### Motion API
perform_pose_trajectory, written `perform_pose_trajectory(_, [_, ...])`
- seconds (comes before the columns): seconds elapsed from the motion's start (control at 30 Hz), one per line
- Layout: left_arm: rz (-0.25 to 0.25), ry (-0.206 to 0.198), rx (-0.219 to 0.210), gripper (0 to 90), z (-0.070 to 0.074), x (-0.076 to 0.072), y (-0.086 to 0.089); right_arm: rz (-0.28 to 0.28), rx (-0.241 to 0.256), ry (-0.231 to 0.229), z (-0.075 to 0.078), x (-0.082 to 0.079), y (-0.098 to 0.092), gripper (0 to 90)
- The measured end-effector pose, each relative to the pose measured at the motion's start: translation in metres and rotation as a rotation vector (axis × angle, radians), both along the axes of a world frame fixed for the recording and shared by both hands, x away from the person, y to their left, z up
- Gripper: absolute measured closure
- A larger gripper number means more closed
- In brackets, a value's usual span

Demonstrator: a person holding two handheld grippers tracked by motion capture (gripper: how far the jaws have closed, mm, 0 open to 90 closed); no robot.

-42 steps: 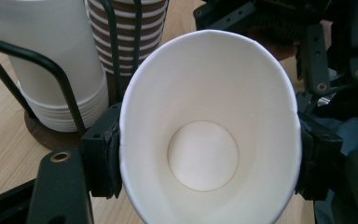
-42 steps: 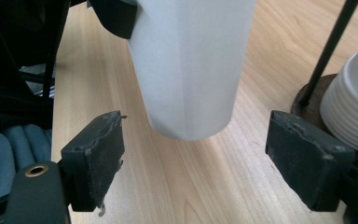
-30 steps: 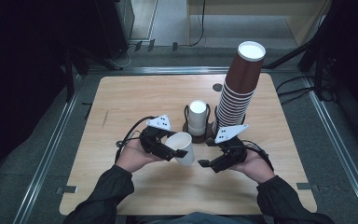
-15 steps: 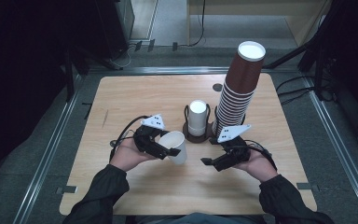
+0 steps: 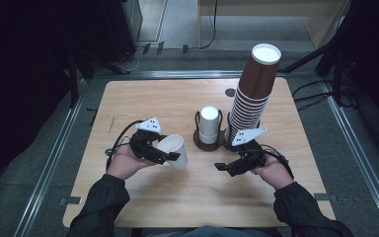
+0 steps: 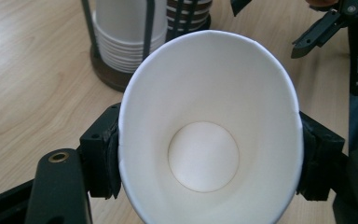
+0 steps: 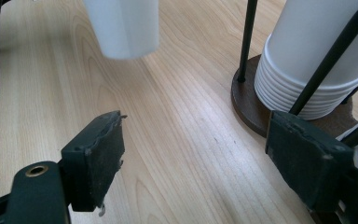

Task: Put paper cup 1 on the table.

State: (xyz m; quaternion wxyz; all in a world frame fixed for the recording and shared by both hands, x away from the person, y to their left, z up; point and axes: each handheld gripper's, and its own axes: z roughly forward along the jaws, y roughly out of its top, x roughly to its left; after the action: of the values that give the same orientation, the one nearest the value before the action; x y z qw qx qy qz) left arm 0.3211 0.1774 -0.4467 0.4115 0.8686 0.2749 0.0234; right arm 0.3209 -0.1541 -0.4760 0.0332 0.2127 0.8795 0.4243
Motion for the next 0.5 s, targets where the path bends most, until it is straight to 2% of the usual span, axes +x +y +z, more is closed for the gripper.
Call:
perform_pose_trajectory(0.13, [0.023, -0.001, 0.001, 25.8, 0.000, 0.002, 0.010, -0.010, -0.007, -0.011, -0.001, 0.001, -0.001, 19.9])
perform_pose_trajectory(0.5, [0.127, -0.001, 0.011, 25.4, -0.002, 0.012, 0.044, -0.017, -0.022, 0.009, -0.006, 0.002, 0.000, 19.9])
